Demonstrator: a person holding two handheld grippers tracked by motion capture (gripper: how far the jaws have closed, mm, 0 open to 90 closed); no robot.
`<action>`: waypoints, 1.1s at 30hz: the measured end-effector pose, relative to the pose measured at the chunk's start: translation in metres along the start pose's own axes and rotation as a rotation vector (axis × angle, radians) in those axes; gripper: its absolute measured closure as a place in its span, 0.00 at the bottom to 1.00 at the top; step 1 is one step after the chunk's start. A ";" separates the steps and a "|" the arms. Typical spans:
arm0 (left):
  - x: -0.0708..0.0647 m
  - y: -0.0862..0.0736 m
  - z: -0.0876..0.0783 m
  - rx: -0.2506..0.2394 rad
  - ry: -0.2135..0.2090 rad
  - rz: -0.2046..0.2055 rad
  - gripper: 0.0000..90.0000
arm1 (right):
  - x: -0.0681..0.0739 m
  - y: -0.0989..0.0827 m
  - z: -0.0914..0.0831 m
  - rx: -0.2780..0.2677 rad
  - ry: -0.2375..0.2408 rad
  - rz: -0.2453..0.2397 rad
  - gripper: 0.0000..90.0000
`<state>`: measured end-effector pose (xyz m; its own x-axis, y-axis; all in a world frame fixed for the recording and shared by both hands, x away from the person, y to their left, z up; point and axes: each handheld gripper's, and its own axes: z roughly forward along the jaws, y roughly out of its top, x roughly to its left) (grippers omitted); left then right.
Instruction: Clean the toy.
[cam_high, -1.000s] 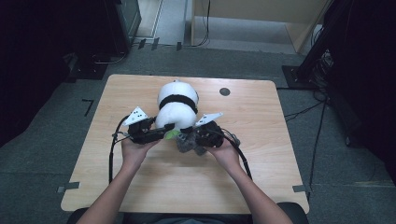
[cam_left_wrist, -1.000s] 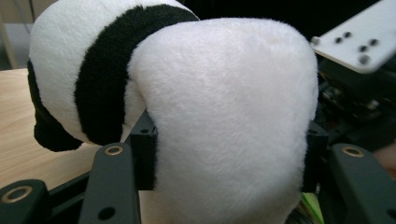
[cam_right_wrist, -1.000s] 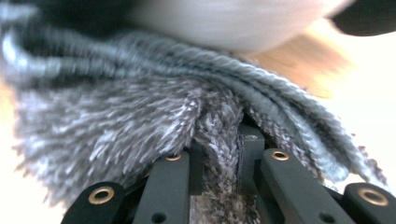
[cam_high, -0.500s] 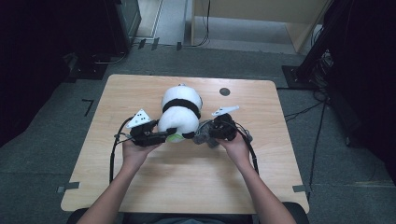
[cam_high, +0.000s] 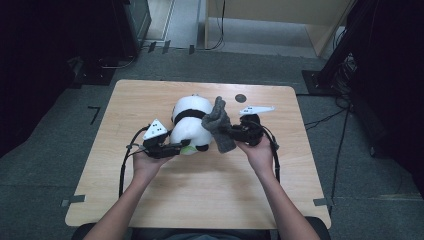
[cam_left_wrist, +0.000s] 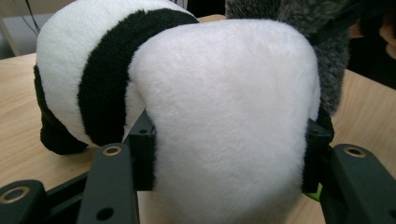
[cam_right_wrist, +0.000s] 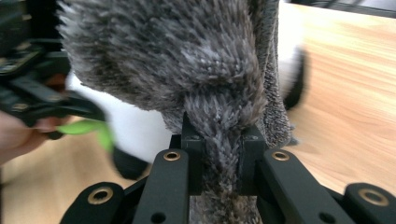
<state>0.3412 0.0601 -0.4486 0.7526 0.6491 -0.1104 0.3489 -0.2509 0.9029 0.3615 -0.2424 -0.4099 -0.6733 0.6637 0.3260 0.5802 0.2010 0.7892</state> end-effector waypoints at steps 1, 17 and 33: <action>-0.002 0.000 0.000 -0.004 0.010 0.009 0.47 | 0.005 0.000 0.002 0.006 0.001 -0.012 0.88; 0.002 -0.003 0.000 -0.015 0.068 -0.041 0.47 | 0.051 0.001 0.021 0.059 0.038 -0.117 0.88; 0.004 -0.001 -0.002 -0.022 0.047 -0.101 0.48 | 0.072 -0.023 0.057 0.113 0.082 -0.239 0.89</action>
<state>0.3428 0.0639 -0.4494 0.6871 0.7032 -0.1827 0.4091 -0.1667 0.8971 0.3255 -0.1582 -0.4346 -0.8294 0.5281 0.1821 0.4448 0.4271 0.7872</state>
